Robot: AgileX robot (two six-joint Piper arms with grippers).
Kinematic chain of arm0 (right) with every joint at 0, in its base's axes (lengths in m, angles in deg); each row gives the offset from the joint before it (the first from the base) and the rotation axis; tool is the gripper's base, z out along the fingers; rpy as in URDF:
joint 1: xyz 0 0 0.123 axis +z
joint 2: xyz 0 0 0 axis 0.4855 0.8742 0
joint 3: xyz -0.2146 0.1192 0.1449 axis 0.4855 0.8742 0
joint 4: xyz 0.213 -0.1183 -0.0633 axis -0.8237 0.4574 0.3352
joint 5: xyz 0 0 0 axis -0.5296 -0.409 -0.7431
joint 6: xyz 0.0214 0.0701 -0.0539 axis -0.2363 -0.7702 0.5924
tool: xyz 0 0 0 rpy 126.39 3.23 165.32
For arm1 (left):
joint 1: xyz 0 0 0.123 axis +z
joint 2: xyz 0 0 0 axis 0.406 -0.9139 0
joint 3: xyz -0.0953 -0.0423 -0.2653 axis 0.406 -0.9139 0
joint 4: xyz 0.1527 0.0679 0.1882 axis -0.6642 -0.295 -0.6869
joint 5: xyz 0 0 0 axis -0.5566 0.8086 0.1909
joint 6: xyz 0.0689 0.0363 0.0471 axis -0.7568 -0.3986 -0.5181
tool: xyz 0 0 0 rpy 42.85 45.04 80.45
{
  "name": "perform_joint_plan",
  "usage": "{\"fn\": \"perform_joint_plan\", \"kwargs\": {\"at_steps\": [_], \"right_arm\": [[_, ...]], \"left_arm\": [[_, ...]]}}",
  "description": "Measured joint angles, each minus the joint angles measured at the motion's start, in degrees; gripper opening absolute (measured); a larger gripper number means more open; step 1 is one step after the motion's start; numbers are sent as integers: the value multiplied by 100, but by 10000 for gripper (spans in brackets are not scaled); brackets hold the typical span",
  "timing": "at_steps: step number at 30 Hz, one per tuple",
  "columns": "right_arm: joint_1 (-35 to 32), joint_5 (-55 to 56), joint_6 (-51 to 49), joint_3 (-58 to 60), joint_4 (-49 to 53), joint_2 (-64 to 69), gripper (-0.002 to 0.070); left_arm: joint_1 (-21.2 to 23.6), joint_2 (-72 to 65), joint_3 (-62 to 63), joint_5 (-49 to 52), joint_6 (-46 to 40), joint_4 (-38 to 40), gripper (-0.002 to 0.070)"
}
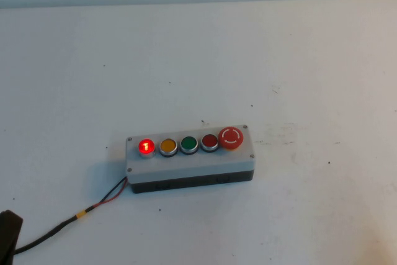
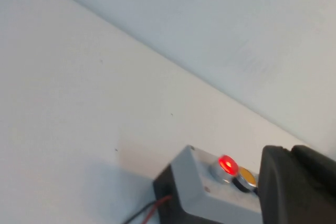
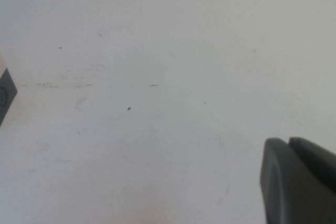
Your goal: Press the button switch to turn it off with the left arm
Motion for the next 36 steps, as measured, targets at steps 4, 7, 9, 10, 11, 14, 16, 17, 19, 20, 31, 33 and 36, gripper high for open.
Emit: {"fn": "perform_joint_plan", "kwargs": {"at_steps": [4,7,9,10,11,14,16,17,19,20,31,33,36], "right_arm": [[0,0,0,0,0,0,-16],[0,0,0,0,0,0,-16],[0,0,0,0,0,0,-16],[0,0,0,0,0,0,-16],[0,0,0,0,0,0,-16],[0,0,0,0,0,0,-16],[0,0,0,0,0,0,-16],[0,0,0,0,0,0,-16],[0,0,0,0,0,0,-16],[0,0,0,0,0,0,-16],[0,0,0,0,0,0,-16],[0,0,0,0,0,0,-16],[0,0,0,0,0,0,-16]], "left_arm": [[0,-696,1059,1159,-2,-88,-4],[0,-1632,2068,2275,-27,-662,-4],[0,-2382,2673,2971,-103,-1102,-4],[0,-2762,2980,3329,-228,-1319,-4],[0,-3141,3266,3662,-377,-1498,-4],[0,-4202,3985,4404,-797,-1749,-4],[0,-4864,4357,4694,-1015,-1804,-4],[0,-5216,4559,4813,-1104,-1816,-4],[-32,-5895,4906,4944,-1178,-1849,-4],[-92,-6209,5096,4971,-1203,-1895,-4],[-1359,-8700,7315,5321,-1100,-2427,-4],[-1557,-9030,7663,5473,-1067,-2543,-4],[-1757,-9510,8100,5668,-1062,-2713,-4]]}}
